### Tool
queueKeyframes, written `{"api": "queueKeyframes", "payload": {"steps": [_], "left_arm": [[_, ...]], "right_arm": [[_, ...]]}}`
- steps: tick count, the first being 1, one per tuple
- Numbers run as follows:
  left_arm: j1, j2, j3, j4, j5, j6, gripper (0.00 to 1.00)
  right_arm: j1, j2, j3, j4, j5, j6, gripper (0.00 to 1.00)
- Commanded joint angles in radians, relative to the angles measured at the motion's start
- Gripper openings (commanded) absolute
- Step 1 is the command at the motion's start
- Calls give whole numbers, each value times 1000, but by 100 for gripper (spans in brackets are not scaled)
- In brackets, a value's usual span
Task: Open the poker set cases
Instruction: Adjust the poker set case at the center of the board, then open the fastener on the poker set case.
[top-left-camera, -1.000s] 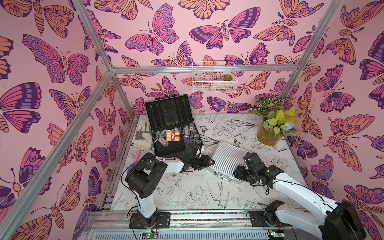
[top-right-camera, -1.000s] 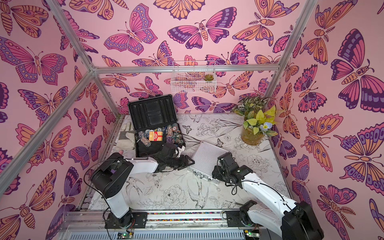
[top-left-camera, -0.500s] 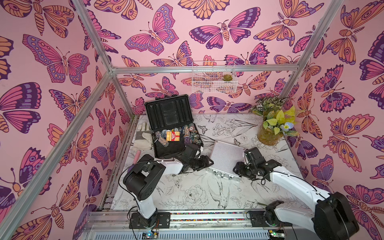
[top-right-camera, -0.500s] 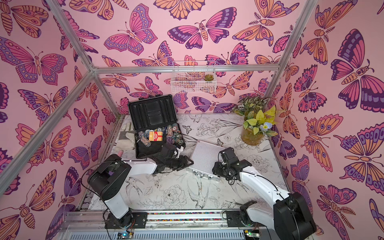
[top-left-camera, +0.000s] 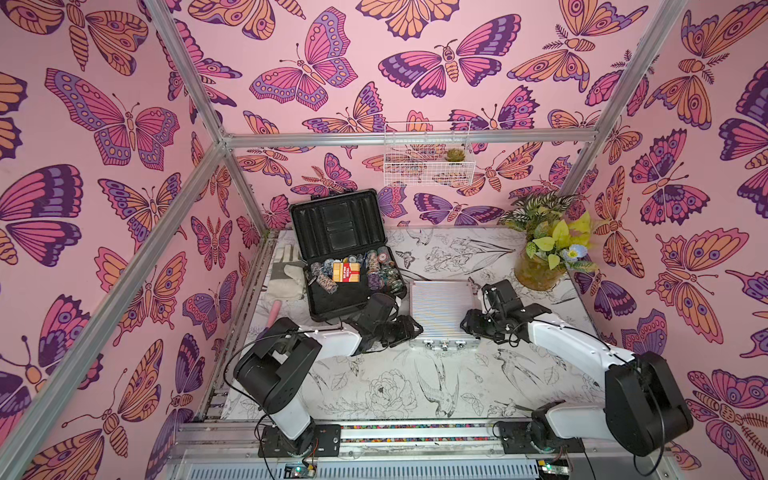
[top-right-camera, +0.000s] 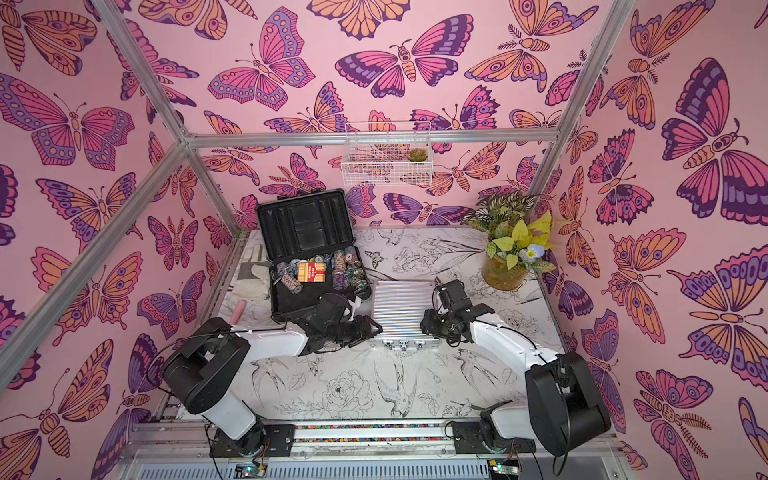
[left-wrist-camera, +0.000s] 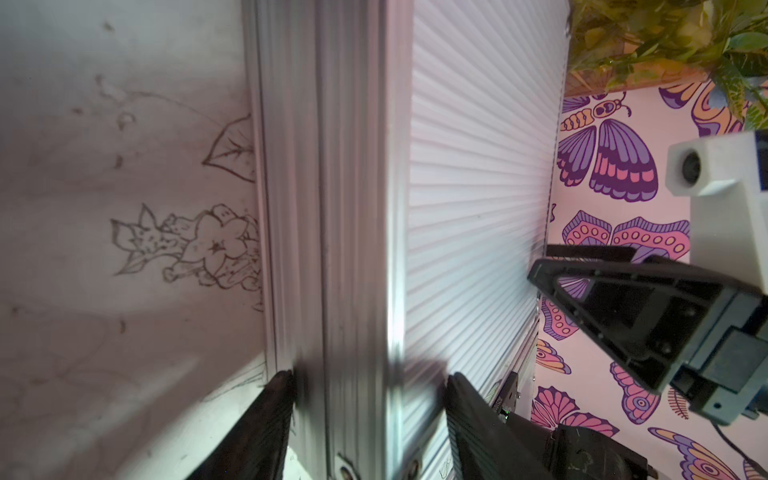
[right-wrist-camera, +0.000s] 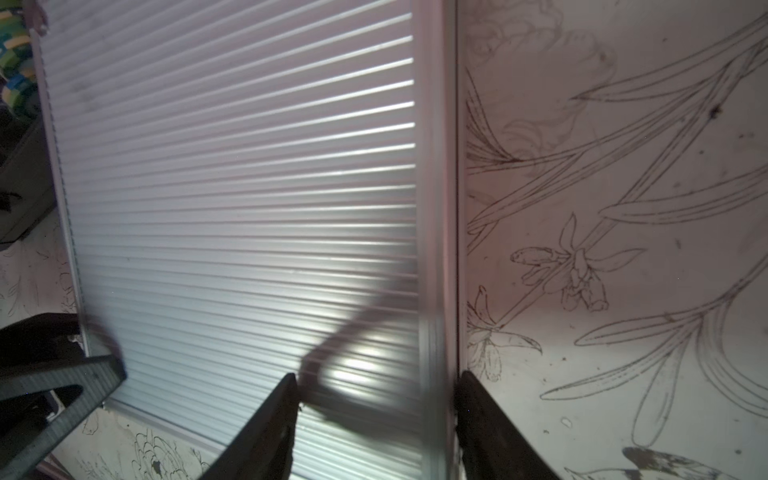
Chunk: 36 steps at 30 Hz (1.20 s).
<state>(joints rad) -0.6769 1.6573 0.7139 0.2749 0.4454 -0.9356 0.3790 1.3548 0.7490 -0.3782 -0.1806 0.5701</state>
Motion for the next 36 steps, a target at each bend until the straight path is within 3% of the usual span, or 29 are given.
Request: {"api": "queueKeyframes", "payload": {"steps": [1, 9, 13, 24, 30, 33, 36], "left_arm": [[-59, -3, -19, -17, 127, -5, 59], [-64, -13, -22, -26, 115, -6, 59], [-61, -36, -19, -52, 76, 5, 61], [-31, -129, 23, -197, -26, 87, 70], [-8, -145, 51, -236, -33, 114, 70], [-8, -129, 74, -249, -18, 121, 69], [-7, -115, 76, -249, -10, 110, 69]], "right_arm": [[8, 37, 20, 111, -132, -24, 62], [-6, 40, 23, 101, -119, -32, 63], [-24, 18, 24, 67, -92, -33, 70], [-51, -174, 41, -89, 50, -60, 78], [-48, -308, -54, -88, -40, -26, 75], [-36, -391, -181, 42, -142, 20, 70], [1, -448, -265, 139, -168, 62, 66]]}}
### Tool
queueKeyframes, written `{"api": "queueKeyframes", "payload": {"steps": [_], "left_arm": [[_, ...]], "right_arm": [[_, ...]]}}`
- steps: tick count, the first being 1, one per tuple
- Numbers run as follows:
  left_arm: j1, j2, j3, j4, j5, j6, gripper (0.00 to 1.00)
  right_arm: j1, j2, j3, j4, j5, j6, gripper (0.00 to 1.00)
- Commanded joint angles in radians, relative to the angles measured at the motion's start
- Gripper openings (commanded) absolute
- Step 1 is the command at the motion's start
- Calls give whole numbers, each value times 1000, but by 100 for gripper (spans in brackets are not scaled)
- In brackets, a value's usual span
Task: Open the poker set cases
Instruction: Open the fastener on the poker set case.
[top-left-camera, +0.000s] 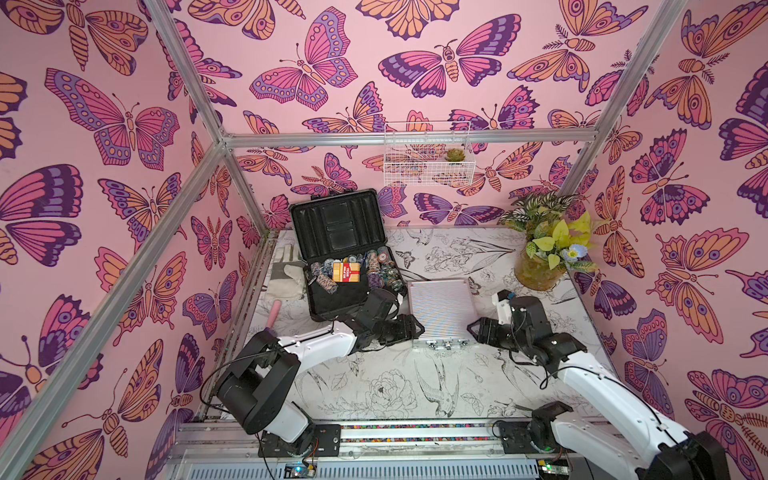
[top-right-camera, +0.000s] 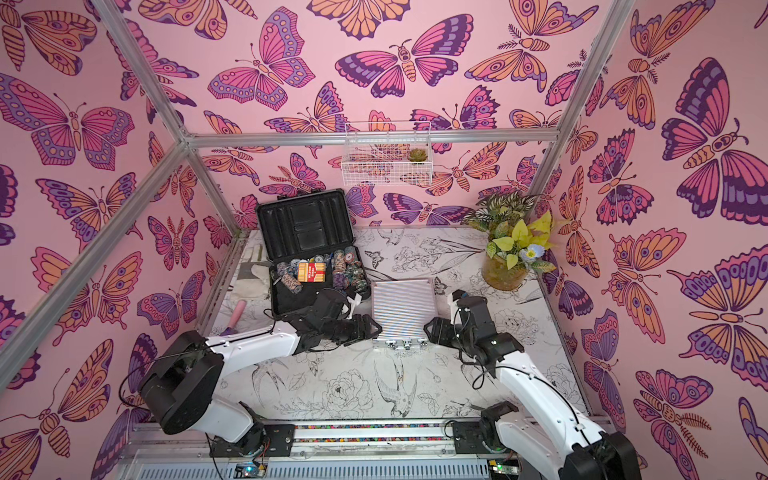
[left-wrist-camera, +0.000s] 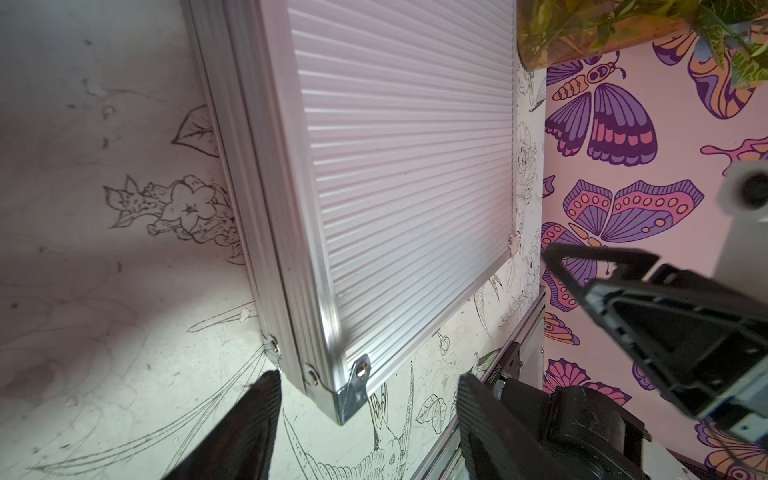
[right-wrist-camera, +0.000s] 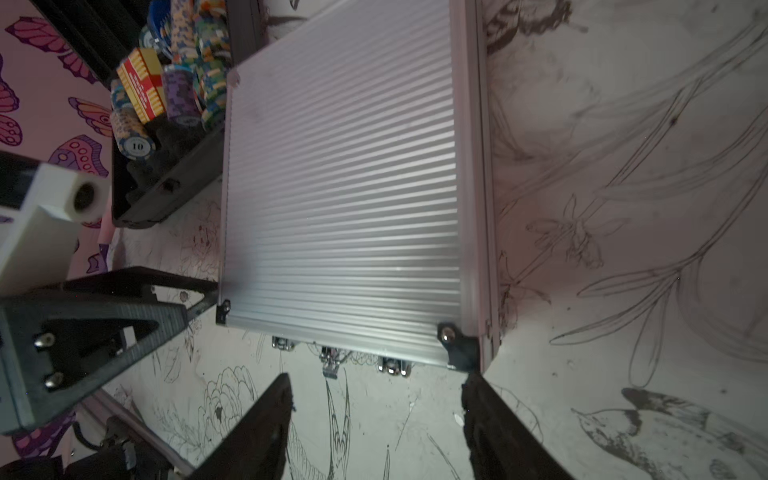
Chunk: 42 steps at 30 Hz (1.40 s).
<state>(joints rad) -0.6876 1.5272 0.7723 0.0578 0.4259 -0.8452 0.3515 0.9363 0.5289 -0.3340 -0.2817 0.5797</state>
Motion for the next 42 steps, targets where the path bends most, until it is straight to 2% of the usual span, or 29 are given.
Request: {"api": "queueKeyframes", "payload": {"steps": [1, 6, 13, 20, 33, 42], "left_arm": [[3, 17, 17, -33, 9, 17, 69], [2, 33, 15, -32, -3, 18, 68], [3, 74, 35, -30, 14, 17, 64], [2, 88, 44, -30, 16, 17, 62], [3, 109, 47, -27, 11, 18, 60], [3, 130, 46, -9, 19, 14, 60]], "right_arm": [[43, -38, -61, 111, -66, 59, 66], [87, -25, -107, 194, -69, 91, 64], [89, 65, -184, 382, -108, 149, 67], [90, 87, -205, 406, -99, 151, 68], [90, 94, -214, 338, -39, 144, 70], [90, 143, -237, 407, -67, 166, 71]]}}
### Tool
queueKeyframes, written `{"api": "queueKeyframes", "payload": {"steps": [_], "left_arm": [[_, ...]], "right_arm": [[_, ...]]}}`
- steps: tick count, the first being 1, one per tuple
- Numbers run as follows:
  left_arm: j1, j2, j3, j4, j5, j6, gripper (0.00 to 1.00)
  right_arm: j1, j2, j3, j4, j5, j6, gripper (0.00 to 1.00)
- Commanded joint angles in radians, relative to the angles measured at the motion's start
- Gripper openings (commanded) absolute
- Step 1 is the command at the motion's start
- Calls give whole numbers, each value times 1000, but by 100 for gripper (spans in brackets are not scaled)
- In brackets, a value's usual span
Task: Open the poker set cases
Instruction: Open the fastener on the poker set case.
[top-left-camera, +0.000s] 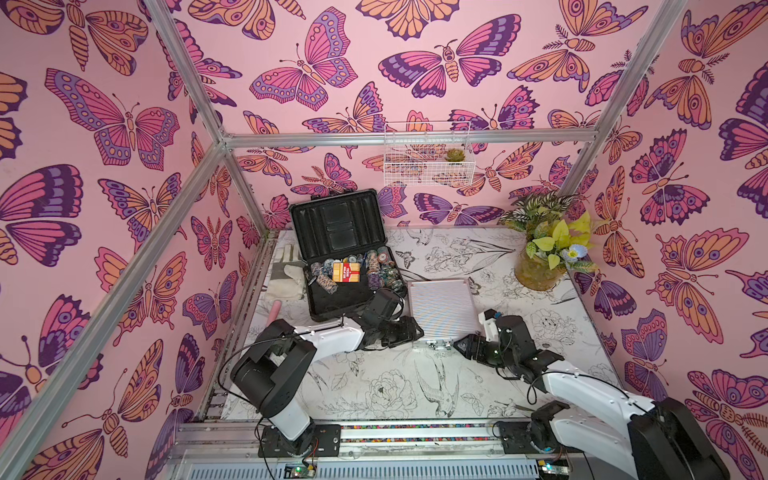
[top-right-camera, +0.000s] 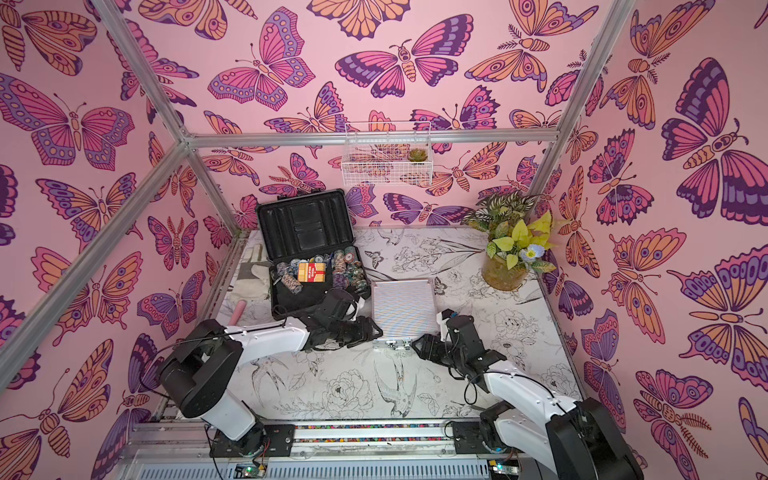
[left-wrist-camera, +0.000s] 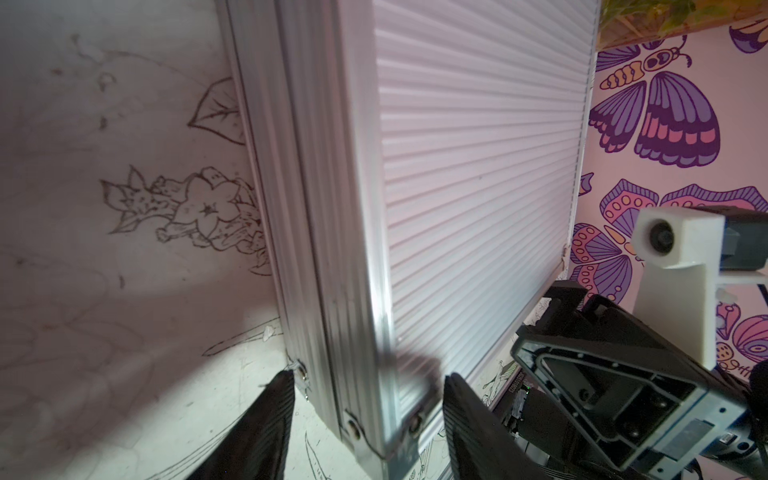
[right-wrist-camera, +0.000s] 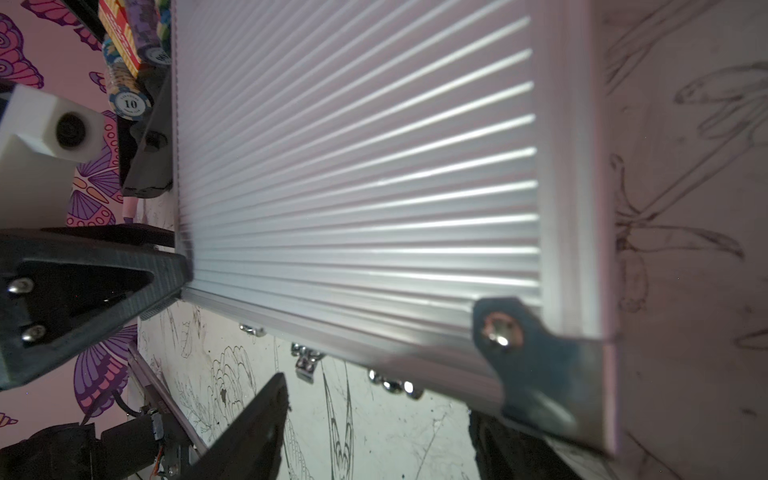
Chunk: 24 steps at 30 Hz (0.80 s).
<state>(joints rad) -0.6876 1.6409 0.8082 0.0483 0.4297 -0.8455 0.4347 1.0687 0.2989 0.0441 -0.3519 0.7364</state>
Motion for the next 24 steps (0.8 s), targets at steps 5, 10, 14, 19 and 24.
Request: {"api": "queueKeyframes", "payload": {"steps": [5, 10, 14, 19, 24], "left_arm": [[2, 24, 9, 9, 19, 13, 59], [3, 30, 6, 16, 22, 8, 59], [2, 25, 2, 16, 23, 7, 59], [3, 23, -13, 33, 20, -4, 59], [2, 22, -18, 41, 24, -7, 59]], "right_arm": [[6, 34, -20, 102, -31, 5, 74], [7, 67, -23, 150, -60, -14, 77], [6, 76, -25, 175, -68, -15, 77], [6, 80, -30, 198, -72, -12, 78], [6, 100, -24, 212, -89, -15, 79]]}}
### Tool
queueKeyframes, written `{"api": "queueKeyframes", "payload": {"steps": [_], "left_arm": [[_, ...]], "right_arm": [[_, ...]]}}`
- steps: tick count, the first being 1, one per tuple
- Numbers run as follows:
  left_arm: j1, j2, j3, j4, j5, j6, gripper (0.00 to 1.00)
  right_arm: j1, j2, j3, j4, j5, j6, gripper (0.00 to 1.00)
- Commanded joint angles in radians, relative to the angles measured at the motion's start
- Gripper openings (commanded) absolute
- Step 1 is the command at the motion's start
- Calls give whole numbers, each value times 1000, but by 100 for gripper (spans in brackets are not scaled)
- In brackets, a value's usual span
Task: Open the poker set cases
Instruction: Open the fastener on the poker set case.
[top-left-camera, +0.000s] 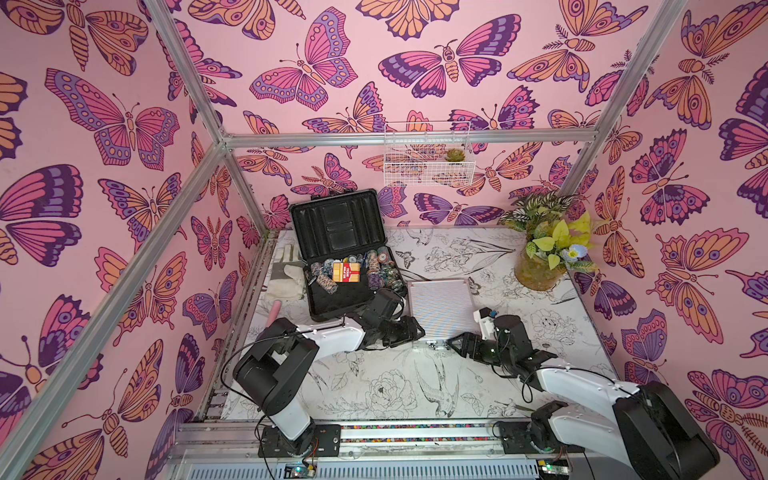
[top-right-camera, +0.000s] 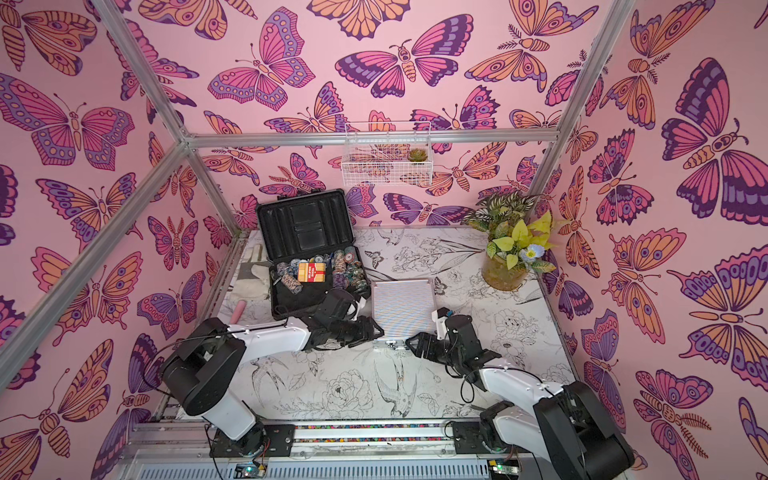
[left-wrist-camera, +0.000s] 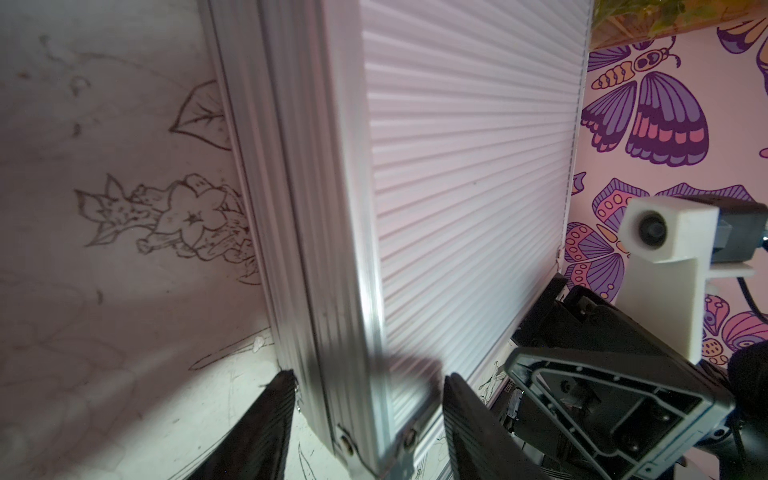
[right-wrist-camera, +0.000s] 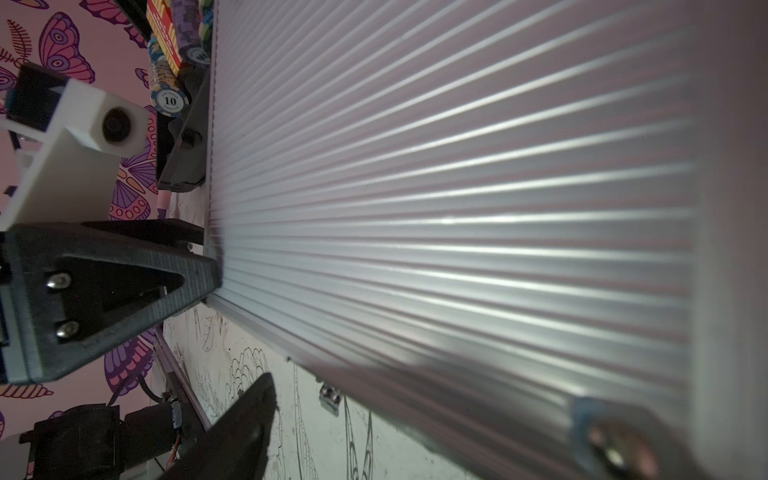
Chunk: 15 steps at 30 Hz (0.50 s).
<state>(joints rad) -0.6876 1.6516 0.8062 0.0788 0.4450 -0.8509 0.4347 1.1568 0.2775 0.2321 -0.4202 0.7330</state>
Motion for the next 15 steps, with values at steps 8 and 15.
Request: {"api": "queueKeyframes", "payload": {"steps": [8, 15], "left_arm": [[3, 14, -16, 10, 10, -2, 59], [2, 14, -16, 13, 9, -4, 59]], "right_arm": [[6, 18, -7, 37, -29, -7, 77], [6, 0, -6, 5, -27, -4, 72]]}}
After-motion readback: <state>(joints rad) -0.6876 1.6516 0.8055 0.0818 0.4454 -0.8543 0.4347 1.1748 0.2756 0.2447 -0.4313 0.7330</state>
